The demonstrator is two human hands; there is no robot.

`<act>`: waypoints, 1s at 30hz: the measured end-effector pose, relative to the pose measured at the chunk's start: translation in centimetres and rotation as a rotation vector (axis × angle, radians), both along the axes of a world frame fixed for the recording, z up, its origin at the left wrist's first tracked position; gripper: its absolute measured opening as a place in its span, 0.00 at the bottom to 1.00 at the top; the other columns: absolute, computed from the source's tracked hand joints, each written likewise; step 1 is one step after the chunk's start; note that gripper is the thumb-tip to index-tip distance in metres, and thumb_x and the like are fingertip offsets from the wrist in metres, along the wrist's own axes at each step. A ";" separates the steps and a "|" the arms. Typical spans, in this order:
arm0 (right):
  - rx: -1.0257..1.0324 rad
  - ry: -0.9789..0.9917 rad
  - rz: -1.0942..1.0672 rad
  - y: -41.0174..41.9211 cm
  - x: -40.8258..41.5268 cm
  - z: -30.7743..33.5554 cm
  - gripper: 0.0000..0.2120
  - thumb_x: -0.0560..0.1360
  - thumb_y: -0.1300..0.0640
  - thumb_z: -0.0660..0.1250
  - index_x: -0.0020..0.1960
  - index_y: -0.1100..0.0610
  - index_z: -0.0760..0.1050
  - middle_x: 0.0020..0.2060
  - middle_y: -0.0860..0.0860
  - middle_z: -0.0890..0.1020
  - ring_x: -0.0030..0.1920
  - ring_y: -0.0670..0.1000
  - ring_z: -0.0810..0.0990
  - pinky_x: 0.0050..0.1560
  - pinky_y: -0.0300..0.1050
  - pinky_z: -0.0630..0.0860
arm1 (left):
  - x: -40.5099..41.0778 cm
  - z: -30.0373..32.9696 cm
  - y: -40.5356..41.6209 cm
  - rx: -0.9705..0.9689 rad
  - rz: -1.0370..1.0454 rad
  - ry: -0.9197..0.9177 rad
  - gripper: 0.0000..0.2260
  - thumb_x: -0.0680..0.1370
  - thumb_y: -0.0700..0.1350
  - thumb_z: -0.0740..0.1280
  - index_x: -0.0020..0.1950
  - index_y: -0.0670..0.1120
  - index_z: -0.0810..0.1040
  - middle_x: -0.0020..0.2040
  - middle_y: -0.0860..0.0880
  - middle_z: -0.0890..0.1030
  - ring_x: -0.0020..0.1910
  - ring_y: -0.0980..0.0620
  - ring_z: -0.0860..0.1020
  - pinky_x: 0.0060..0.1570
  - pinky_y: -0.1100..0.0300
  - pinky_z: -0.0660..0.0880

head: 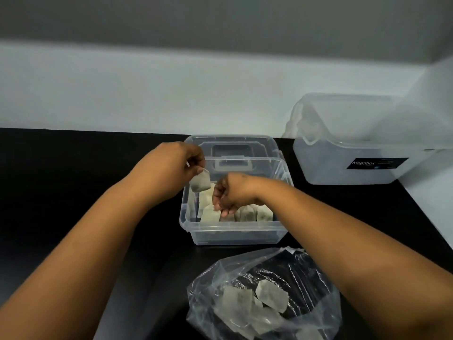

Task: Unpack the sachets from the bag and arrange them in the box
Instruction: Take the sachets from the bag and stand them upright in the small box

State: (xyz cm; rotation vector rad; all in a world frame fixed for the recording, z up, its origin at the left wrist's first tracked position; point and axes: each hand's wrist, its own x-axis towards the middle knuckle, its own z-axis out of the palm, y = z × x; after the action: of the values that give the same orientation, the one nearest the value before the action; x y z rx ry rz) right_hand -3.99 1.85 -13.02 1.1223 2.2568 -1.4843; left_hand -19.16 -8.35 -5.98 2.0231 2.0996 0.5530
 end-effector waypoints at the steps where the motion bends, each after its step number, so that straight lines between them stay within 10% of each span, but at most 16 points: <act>1: -0.014 -0.008 -0.011 0.2 -0.5 -0.3 0.03 0.75 0.68 0.68 0.48 0.63 0.78 0.39 0.55 0.83 0.40 0.51 0.84 0.44 0.41 0.81 | -0.4 0.3 -0.1 -0.002 0.007 -0.017 0.03 0.75 0.45 0.70 0.48 0.51 0.80 0.43 0.56 0.80 0.43 0.56 0.78 0.47 0.56 0.77; 6: 0.018 -0.051 0.003 0.9 -2.6 -1.5 0.04 0.75 0.68 0.68 0.45 0.61 0.79 0.44 0.58 0.85 0.39 0.52 0.84 0.49 0.48 0.81 | -1.6 0.7 -0.6 -0.021 0.011 -0.100 0.03 0.75 0.45 0.70 0.46 0.53 0.80 0.42 0.57 0.80 0.42 0.61 0.78 0.45 0.60 0.76; 11: 0.099 -0.075 -0.004 0.5 -3.7 -2.1 0.08 0.74 0.70 0.67 0.40 0.60 0.78 0.38 0.56 0.83 0.31 0.49 0.82 0.29 0.36 0.78 | -2.1 0.6 -0.9 -0.032 -0.003 -0.136 0.03 0.75 0.45 0.70 0.44 0.54 0.80 0.40 0.59 0.79 0.40 0.61 0.77 0.42 0.63 0.75; 20: 0.552 -0.252 0.012 0.1 0.2 2.5 0.07 0.77 0.61 0.66 0.52 0.58 0.81 0.46 0.54 0.84 0.43 0.53 0.85 0.46 0.48 0.81 | -0.5 -0.6 0.9 -0.122 -0.148 -0.162 0.03 0.75 0.45 0.70 0.44 0.53 0.80 0.40 0.59 0.80 0.40 0.65 0.77 0.40 0.68 0.72; 30: 0.834 -0.114 -0.543 -1.3 11.1 3.9 0.13 0.72 0.52 0.73 0.51 0.58 0.78 0.45 0.55 0.80 0.46 0.55 0.79 0.46 0.44 0.75 | 7.3 -4.6 7.6 -0.451 -0.409 -0.303 0.03 0.75 0.41 0.71 0.47 0.48 0.81 0.41 0.53 0.82 0.35 0.61 0.80 0.38 0.67 0.78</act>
State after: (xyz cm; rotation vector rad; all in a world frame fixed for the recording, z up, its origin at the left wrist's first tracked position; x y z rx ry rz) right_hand 7.14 0.59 -9.11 2.1026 2.6737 -0.4970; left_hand -11.83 -0.79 -10.54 1.8817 1.4245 0.2633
